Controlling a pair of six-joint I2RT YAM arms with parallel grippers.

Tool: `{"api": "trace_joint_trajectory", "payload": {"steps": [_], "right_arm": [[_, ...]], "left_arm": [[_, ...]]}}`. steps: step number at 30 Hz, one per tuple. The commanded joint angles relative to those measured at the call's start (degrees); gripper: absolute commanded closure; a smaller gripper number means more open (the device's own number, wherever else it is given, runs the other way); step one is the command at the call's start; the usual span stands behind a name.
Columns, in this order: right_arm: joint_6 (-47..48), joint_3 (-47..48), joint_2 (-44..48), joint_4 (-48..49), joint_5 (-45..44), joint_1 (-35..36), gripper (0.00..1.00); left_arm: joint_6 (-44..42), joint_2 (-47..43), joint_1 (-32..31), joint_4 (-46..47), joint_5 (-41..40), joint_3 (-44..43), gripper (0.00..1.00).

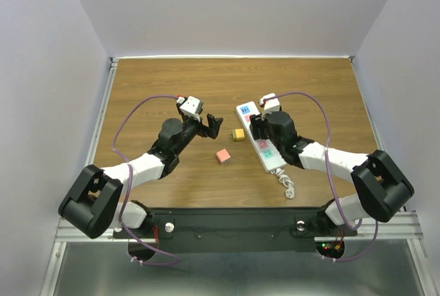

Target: Insert the plug

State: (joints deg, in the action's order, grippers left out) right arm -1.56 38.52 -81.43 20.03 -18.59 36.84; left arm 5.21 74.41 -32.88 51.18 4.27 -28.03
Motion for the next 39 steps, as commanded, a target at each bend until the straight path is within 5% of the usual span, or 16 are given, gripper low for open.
{"api": "trace_joint_trajectory", "payload": {"steps": [1,39], "right_arm": [[0.0,-0.2,1.6,-1.2,-3.1,0.7,0.99],[0.0,-0.6,2.4,-3.7,-6.9,3.0,0.99]], "left_arm": [[-1.0,-2.2,0.5,2.9,-0.3,0.5,0.02],[-2.2,-0.6,1.8,2.3,2.2,-0.1,0.02]]}}
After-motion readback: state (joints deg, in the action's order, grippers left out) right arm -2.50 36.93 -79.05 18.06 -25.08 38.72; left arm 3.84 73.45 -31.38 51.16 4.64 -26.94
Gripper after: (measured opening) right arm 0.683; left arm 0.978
